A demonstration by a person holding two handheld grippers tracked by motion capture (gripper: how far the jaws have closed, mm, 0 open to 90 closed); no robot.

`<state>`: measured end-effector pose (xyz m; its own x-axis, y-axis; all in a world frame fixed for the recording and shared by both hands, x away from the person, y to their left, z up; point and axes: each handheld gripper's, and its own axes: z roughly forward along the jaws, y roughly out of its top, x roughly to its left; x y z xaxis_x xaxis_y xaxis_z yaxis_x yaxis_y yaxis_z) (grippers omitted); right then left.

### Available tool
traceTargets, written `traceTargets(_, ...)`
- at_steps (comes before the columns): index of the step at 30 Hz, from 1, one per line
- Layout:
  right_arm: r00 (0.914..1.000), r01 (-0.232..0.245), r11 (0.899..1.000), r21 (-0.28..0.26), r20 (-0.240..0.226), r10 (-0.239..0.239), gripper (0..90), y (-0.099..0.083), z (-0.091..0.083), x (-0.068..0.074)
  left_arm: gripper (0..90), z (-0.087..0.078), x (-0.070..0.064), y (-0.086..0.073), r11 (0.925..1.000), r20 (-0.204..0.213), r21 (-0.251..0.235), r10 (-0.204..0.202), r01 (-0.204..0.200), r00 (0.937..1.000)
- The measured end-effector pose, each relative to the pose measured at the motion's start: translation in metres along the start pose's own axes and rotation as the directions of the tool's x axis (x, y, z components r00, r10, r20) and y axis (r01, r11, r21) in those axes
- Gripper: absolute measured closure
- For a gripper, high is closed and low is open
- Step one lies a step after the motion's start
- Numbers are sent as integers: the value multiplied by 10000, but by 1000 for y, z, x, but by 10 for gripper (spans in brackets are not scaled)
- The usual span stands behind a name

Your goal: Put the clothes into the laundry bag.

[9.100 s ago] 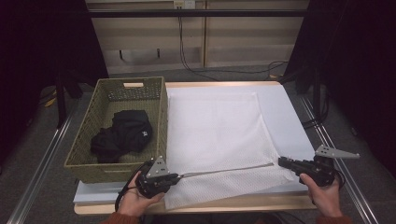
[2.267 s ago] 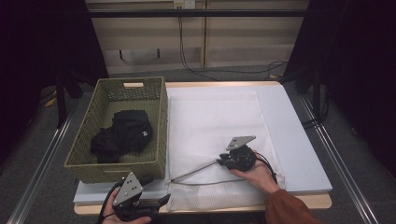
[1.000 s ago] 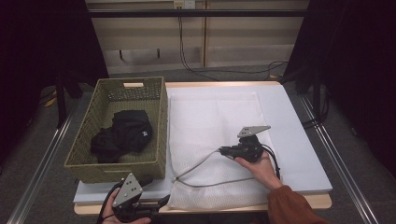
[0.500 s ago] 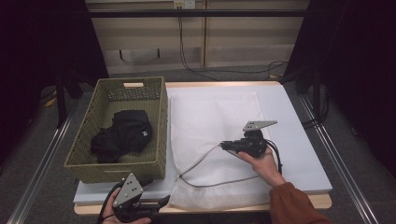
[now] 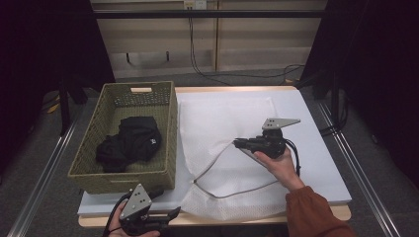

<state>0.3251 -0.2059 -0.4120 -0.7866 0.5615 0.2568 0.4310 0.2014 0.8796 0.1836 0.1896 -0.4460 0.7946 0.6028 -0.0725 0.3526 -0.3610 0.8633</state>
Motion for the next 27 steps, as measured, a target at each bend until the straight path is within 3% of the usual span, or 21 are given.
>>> traceTargets(3,9998,-206,9994,-284,-63,204,885,3,-6,-4,224,-3,-1,0,9999,-75,-155,-72,71,9999)
traceTargets(7,10000,-75,9999,-119,59,75,886,0,-6,-2,225,-9,-3,2,9988,-268,-481,-45,32,9996)
traceTargets(9,9999,-54,10000,-57,138,55,885,-2,-5,-1,273,-17,-3,5,9968,-663,-769,-286,234,9974)
traceTargets(13,9998,-11,10000,-87,204,13,886,-1,-8,2,266,-30,4,15,9915,-696,-1238,-480,391,9964)
traceTargets(19,9997,-43,10000,6,231,43,885,-5,-8,-1,249,-38,20,31,9916,-986,-1251,-460,335,9941)
traceTargets(21,9997,-34,10000,56,244,33,885,-5,-7,-2,243,-39,22,33,9905,-934,-1321,-519,393,9943)
traceTargets(22,9997,-38,10000,66,254,37,885,-6,-7,-2,219,-40,28,39,9893,-630,-1303,-745,658,9952)
traceTargets(27,9994,-33,10000,76,343,31,885,-5,-8,-2,212,-40,42,47,9935,-1068,-1062,-523,409,9929)
